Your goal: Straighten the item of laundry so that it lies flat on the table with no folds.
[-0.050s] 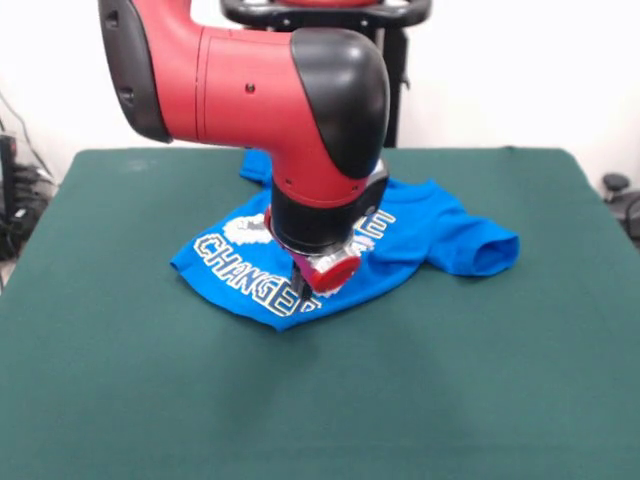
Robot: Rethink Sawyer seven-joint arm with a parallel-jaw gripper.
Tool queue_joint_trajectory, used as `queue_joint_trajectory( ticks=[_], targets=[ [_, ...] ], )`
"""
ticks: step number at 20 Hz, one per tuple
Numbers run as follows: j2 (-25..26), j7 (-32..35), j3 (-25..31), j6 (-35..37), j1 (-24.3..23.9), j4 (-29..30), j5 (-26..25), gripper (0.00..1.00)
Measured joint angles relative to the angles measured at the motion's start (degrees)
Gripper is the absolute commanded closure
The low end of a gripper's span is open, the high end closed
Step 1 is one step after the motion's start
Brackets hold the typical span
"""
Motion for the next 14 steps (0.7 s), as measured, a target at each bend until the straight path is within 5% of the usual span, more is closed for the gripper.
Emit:
queue_joint_trajectory(
  ticks=[14],
  targets=[
    [1.08, 0.0, -0.37, -5.61, -1.56, 0.9, -0.34, 1.0]
  ],
)
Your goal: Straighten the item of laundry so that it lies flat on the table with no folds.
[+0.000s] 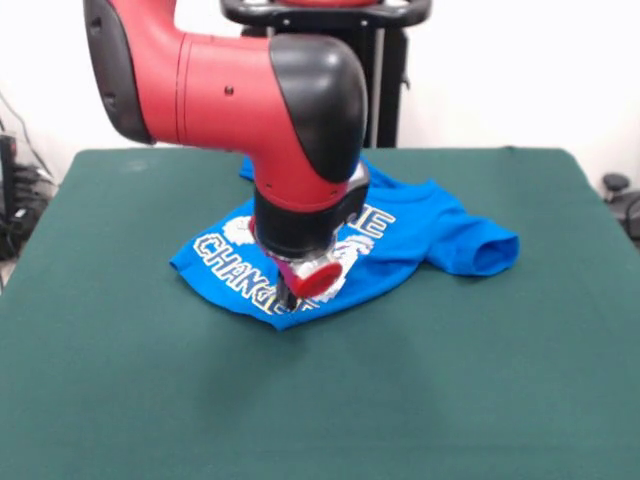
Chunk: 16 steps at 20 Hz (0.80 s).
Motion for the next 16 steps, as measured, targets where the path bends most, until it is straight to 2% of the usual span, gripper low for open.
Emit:
queue_joint_trajectory(
  ticks=[5, 11, 16],
  targets=[
    [-0.25, 0.0, 0.35, -0.62, -0.46, 0.28, -0.05, 1.0],
    [-0.59, 0.0, 2.94, -0.74, -3.25, 1.32, 0.01, 1.0],
    [-1.79, 0.0, 3.26, -4.58, -3.39, 3.6, -1.81, 1.0]
  ],
)
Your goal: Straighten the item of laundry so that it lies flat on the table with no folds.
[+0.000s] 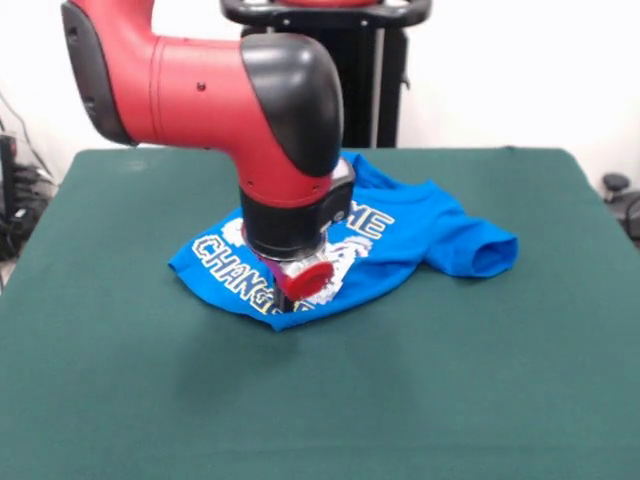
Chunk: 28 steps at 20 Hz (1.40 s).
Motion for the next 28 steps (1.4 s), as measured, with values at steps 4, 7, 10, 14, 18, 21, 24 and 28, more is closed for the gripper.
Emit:
queue_joint_trajectory(
  ticks=[4, 7, 10, 14, 18, 21, 24, 28],
  targets=[
    [-2.05, 0.0, -2.12, -9.65, 3.14, 3.44, -6.61, 1.0],
    [-2.97, 0.0, -3.62, -18.7, 5.06, 5.27, -10.8, 1.0],
    [-3.47, 0.0, -6.26, -30.07, 7.76, 6.3, -13.76, 1.0],
    [-3.41, 0.0, -10.28, -40.41, 11.65, 6.42, -14.47, 1.0],
    [-3.35, 0.0, -12.58, -46.92, 13.74, 6.49, -14.48, 1.0],
    [-3.25, 0.0, -14.51, -50.0, 14.94, 6.54, -14.36, 1.0],
    [-2.98, 0.0, -16.41, -50.22, 15.52, 6.56, -13.89, 1.0],
    [-2.99, 0.0, -17.87, -49.48, 15.63, 6.54, -13.53, 1.0]
  ],
)
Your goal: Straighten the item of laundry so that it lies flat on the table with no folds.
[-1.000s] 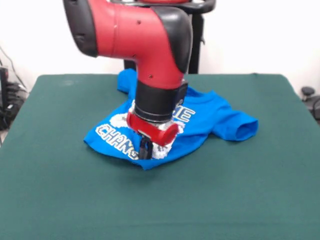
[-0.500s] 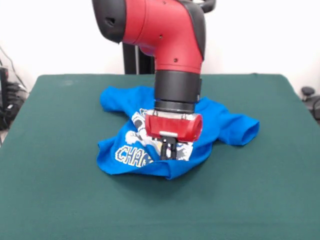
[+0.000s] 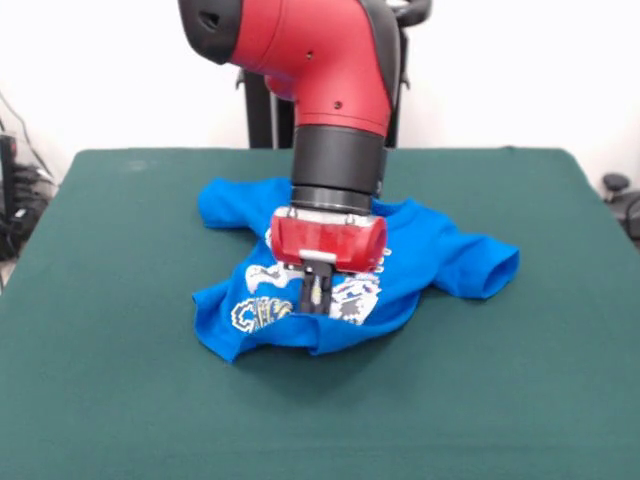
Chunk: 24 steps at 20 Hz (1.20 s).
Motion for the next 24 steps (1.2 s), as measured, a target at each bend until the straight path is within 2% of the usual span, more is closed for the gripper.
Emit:
queue_joint_trajectory(
  ticks=[7, 11, 19, 24],
  targets=[
    [0.81, 0.0, -3.93, 1.66, 1.3, -0.75, 1.19, 1.0],
    [3.04, 0.0, -5.79, 1.66, 2.35, -2.59, 2.86, 1.0],
    [7.65, 0.0, -5.35, 3.07, 2.13, -5.9, 6.16, 1.0],
    [6.72, 0.0, -3.53, 12.41, 0.76, -5.77, 10.23, 1.0]
  ],
)
